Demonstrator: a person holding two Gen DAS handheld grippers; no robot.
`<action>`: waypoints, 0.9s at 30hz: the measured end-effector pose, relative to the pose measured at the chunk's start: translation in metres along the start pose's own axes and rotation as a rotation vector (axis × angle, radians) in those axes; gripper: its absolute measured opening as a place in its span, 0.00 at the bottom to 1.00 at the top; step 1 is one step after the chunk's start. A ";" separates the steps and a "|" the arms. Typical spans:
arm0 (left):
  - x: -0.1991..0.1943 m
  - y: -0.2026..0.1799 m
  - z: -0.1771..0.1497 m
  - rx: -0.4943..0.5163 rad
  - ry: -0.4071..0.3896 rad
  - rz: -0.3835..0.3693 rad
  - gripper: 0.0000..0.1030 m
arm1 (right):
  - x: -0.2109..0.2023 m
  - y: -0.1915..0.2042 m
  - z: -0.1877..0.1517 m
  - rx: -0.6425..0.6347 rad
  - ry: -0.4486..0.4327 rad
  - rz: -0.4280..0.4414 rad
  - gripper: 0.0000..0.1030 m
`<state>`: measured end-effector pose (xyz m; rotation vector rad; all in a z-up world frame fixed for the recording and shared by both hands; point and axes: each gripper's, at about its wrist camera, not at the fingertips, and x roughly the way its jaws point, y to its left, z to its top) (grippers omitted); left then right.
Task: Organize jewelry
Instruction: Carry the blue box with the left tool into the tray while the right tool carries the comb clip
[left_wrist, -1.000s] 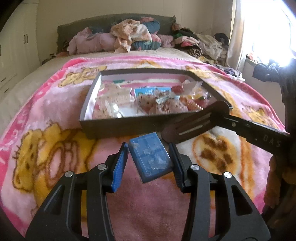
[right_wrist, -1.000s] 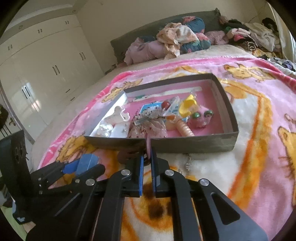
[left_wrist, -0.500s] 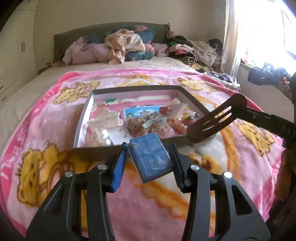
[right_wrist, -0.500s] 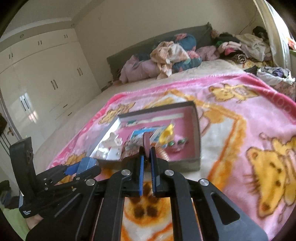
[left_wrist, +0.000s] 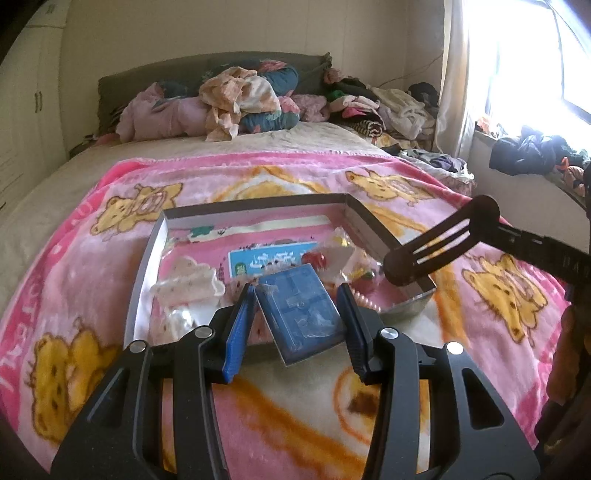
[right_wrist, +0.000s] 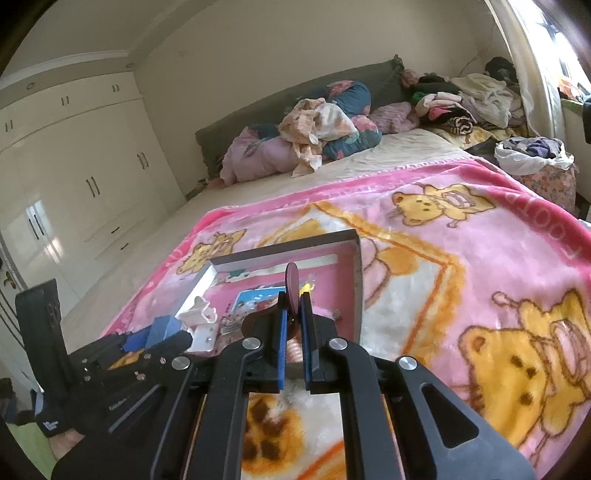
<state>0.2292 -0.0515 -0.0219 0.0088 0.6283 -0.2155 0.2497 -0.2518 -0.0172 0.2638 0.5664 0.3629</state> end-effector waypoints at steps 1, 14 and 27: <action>0.001 -0.001 0.001 0.001 -0.001 0.000 0.35 | 0.002 -0.002 0.001 0.004 0.002 -0.003 0.07; 0.046 0.004 0.019 -0.014 0.027 0.011 0.35 | 0.027 -0.023 0.007 0.018 0.031 -0.023 0.07; 0.086 0.016 0.030 -0.012 0.071 0.038 0.35 | 0.052 -0.024 -0.001 0.035 0.107 0.064 0.07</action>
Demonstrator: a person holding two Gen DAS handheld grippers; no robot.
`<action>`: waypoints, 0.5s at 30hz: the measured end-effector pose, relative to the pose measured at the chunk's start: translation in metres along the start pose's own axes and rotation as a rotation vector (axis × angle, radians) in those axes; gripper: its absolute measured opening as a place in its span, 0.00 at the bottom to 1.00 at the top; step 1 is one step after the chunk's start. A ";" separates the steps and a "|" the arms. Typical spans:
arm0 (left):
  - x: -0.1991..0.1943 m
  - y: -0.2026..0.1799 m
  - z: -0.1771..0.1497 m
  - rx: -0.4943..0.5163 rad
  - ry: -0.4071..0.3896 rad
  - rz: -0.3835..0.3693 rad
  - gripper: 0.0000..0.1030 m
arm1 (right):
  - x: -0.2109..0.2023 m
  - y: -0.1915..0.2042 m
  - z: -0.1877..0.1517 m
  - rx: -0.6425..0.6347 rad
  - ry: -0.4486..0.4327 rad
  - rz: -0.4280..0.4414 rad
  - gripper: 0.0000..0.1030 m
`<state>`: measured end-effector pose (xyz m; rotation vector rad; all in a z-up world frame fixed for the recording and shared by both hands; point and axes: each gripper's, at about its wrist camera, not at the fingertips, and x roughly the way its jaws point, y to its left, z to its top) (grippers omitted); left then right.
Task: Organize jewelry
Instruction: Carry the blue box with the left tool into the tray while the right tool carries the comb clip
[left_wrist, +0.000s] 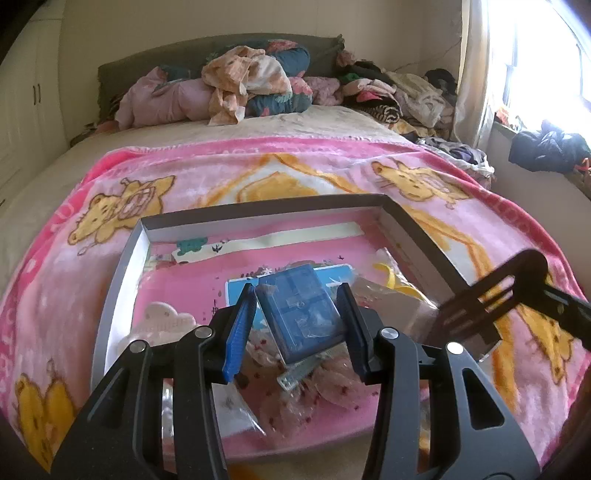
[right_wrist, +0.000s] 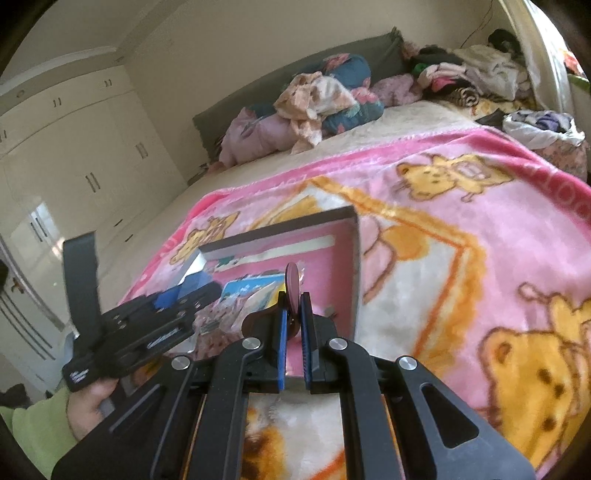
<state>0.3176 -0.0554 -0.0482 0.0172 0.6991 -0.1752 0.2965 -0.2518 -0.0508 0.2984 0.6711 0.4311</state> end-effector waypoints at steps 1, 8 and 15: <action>0.003 0.001 0.001 0.000 0.004 0.002 0.35 | 0.004 0.001 -0.002 -0.001 0.014 0.007 0.07; 0.017 0.006 0.006 0.000 0.017 0.003 0.35 | 0.025 0.006 -0.012 0.008 0.103 0.047 0.07; 0.032 0.007 0.009 0.008 0.045 0.013 0.35 | 0.027 0.001 -0.017 0.032 0.113 0.044 0.07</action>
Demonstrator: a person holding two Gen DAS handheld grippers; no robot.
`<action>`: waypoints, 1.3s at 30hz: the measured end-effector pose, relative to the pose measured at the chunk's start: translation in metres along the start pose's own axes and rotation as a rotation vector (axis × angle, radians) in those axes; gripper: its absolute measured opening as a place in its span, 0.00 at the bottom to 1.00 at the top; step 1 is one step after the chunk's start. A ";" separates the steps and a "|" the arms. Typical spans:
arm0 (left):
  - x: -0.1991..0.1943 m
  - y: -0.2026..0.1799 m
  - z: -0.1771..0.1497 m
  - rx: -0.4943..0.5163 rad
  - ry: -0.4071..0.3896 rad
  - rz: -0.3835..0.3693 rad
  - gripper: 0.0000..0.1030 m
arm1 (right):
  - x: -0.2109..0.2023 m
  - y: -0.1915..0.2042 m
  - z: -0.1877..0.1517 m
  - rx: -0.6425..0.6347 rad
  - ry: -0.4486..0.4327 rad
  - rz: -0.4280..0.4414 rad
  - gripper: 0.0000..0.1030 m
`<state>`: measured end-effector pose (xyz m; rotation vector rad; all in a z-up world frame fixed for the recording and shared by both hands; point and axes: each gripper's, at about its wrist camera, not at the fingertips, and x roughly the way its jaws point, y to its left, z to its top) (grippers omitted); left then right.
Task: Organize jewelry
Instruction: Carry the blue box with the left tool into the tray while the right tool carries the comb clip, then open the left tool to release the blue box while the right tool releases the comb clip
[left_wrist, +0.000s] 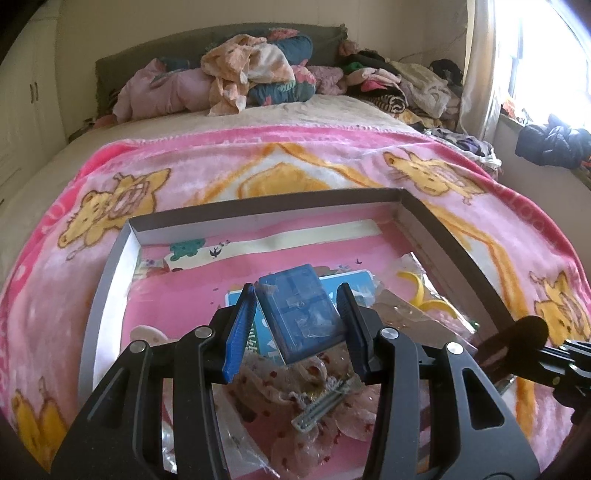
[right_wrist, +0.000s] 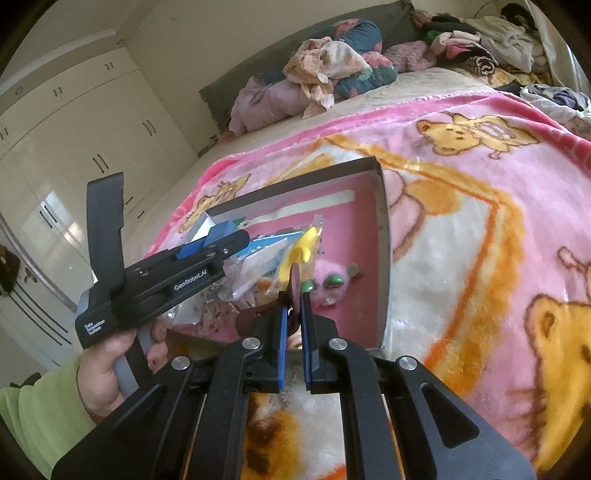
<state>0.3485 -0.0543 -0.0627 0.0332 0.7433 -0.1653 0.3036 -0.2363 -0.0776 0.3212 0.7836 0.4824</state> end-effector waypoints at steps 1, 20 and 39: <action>0.001 0.000 0.000 0.001 0.002 0.001 0.35 | 0.000 -0.003 0.000 0.010 -0.001 -0.005 0.07; 0.008 -0.002 -0.001 -0.002 0.013 0.017 0.36 | 0.000 -0.014 -0.002 0.000 -0.009 -0.120 0.16; 0.007 -0.003 -0.001 0.014 0.006 0.023 0.35 | 0.003 0.008 -0.008 -0.137 -0.018 -0.243 0.28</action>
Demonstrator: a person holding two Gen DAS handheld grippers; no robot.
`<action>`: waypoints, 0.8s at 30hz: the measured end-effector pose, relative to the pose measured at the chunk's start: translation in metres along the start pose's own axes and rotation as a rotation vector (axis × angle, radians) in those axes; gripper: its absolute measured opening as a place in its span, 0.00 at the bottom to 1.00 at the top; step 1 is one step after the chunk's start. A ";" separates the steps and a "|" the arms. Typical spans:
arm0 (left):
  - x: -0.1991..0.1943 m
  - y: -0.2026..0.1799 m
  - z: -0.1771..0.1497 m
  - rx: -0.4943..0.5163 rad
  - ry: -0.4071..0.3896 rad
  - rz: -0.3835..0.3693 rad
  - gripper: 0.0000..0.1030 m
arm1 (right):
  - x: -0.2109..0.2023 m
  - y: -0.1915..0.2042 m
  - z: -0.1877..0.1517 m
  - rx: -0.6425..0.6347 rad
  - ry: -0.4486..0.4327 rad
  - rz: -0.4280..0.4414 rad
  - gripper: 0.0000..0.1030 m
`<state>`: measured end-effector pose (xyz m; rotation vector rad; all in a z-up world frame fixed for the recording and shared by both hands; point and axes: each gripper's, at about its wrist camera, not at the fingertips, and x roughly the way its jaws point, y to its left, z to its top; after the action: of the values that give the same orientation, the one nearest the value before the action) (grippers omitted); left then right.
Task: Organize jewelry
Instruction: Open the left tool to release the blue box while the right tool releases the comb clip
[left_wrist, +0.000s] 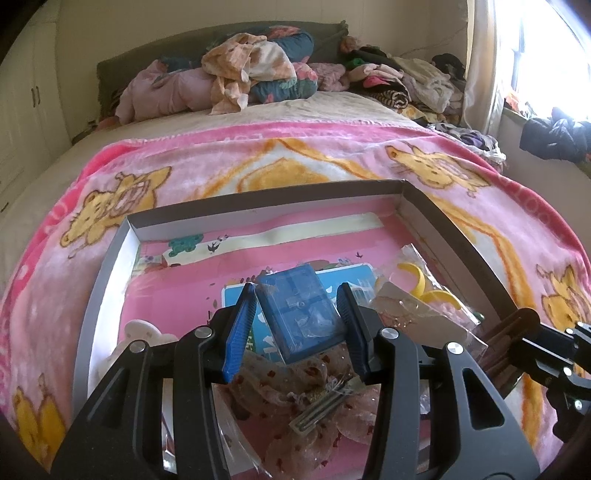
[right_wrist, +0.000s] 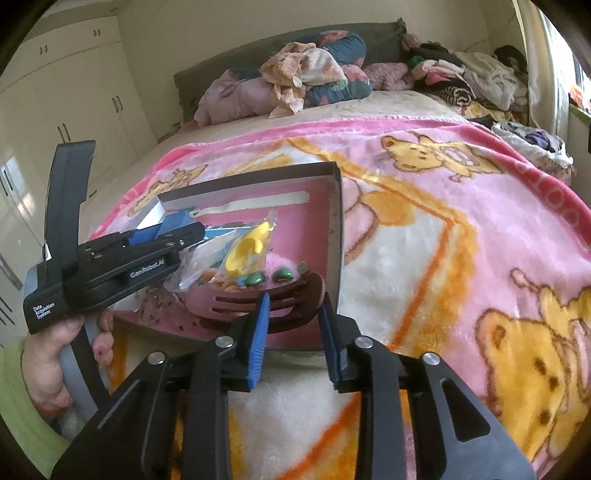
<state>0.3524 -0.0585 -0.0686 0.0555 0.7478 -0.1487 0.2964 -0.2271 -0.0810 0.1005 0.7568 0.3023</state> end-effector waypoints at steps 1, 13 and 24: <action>-0.001 0.000 0.000 0.002 -0.003 0.002 0.36 | -0.001 0.001 -0.001 -0.005 -0.006 0.000 0.31; -0.011 -0.004 -0.003 0.002 -0.020 0.000 0.36 | -0.023 -0.001 -0.005 -0.021 -0.040 -0.035 0.49; -0.041 -0.006 -0.005 0.007 -0.064 0.008 0.54 | -0.045 -0.003 -0.008 -0.008 -0.075 -0.070 0.61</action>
<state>0.3180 -0.0592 -0.0441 0.0602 0.6829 -0.1450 0.2606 -0.2444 -0.0575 0.0775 0.6833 0.2332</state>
